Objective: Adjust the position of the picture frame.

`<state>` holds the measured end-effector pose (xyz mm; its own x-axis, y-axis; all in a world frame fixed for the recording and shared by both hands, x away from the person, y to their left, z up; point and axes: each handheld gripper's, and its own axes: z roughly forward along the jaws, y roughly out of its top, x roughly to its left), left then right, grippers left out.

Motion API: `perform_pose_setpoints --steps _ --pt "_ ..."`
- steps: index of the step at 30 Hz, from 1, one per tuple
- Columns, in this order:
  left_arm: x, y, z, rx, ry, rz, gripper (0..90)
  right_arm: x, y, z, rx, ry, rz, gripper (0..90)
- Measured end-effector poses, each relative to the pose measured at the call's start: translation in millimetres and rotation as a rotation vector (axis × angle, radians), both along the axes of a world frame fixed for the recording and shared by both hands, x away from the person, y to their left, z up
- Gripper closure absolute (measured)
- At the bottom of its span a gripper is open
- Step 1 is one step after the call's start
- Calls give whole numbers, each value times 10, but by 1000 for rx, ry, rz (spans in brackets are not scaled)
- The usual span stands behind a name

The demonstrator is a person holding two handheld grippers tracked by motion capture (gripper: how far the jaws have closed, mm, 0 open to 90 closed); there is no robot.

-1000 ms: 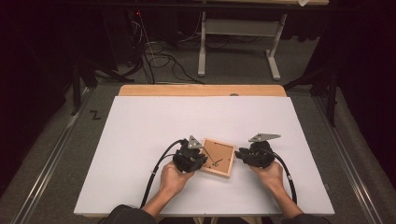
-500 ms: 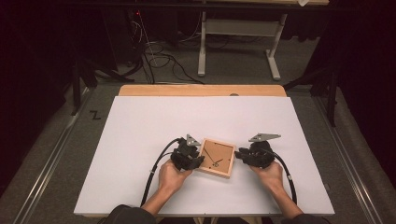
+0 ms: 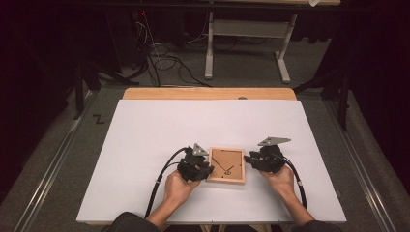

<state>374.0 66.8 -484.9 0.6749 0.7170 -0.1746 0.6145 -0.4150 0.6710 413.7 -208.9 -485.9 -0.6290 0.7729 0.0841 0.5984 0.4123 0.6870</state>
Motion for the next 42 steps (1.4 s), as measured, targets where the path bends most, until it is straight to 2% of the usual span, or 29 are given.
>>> perform_pose_setpoints --steps 1,2,7,9,16,19,24,32,42 --pt "-2 7 -6 -6 -2 -2 713 0 0 0 0 0 0 640" --pt "0 13 -14 -4 -16 -6 699 -25 0 32 0 -22 -1 625" --pt "1 21 -22 -4 -27 -3 660 -73 -2 102 12 -38 12 588" --pt "4 26 -23 -3 -27 -4 647 -93 16 123 21 -46 18 576" --pt "40 77 -66 -50 -2 8 606 -181 138 205 27 -69 53 537" --pt "40 77 -64 -44 -6 6 594 -220 197 223 5 -84 71 515" --pt "33 89 -50 -43 -14 9 583 -248 311 242 -3 -90 87 502" --pt "30 92 -45 -45 -12 9 589 -223 488 238 -14 -64 92 458" --pt "29 89 -49 -36 -18 15 561 -195 556 183 -49 -55 94 419"
